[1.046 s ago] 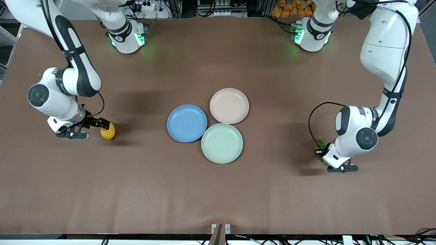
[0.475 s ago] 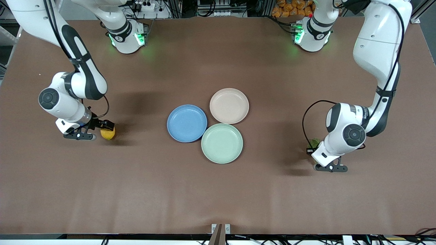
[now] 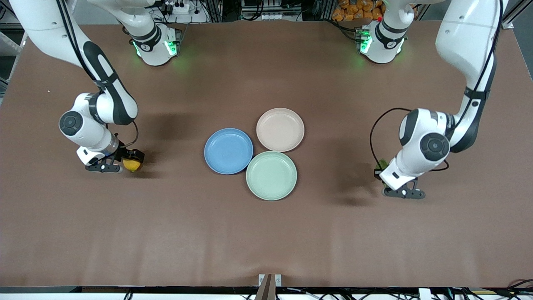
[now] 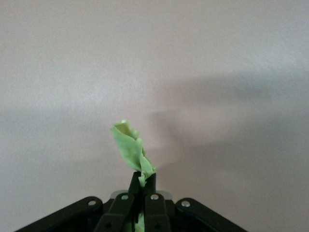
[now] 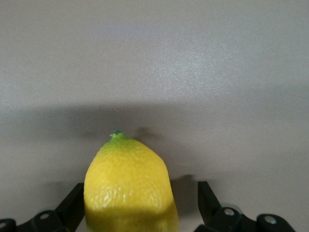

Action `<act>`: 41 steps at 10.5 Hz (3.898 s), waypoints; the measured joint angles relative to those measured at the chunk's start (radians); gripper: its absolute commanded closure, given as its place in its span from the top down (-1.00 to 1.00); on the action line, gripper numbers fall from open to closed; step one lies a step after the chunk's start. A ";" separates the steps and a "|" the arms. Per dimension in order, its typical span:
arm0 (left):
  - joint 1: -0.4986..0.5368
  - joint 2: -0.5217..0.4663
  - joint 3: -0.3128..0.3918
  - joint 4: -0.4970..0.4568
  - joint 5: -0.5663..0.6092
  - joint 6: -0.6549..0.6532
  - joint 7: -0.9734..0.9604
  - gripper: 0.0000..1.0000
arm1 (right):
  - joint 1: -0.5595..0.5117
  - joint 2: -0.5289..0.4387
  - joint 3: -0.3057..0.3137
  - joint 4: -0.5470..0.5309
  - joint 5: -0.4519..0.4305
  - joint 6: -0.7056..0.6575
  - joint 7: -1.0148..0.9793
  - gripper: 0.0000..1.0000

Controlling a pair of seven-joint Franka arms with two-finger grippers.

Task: Place lemon and lettuce in plates
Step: 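Carry the lettuce over the beige plate with the left gripper, then release the lettuce onto the beige plate while the right gripper carries the lemon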

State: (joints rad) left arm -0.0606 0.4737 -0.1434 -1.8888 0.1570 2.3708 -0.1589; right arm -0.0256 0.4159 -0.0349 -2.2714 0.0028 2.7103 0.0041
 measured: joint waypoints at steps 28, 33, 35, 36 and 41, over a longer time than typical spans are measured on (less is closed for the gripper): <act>-0.373 0.103 -0.311 0.022 0.000 -0.059 -0.790 0.99 | 0.307 0.008 0.197 0.275 0.002 -0.305 0.540 -0.14; -0.370 0.107 -0.304 0.045 0.028 -0.059 -0.790 1.00 | 0.406 0.031 0.196 0.284 0.001 -0.301 0.677 -0.10; -0.366 0.106 -0.286 0.065 0.029 -0.059 -0.790 1.00 | 0.430 0.066 0.195 0.316 0.000 -0.298 0.701 -0.08; -0.364 0.105 -0.270 0.078 0.029 -0.059 -0.790 1.00 | 0.437 0.086 0.194 0.335 -0.004 -0.297 0.702 0.02; -0.316 0.101 -0.186 0.092 0.114 -0.059 -0.767 1.00 | 0.440 0.180 0.192 0.420 -0.118 -0.291 0.702 0.38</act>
State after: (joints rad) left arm -0.3762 0.5746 -0.3298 -1.7972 0.2708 2.3113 -0.9259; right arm 0.4146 0.5957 0.1567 -1.8510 -0.1150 2.4190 0.7060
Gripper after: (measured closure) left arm 0.000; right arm 0.396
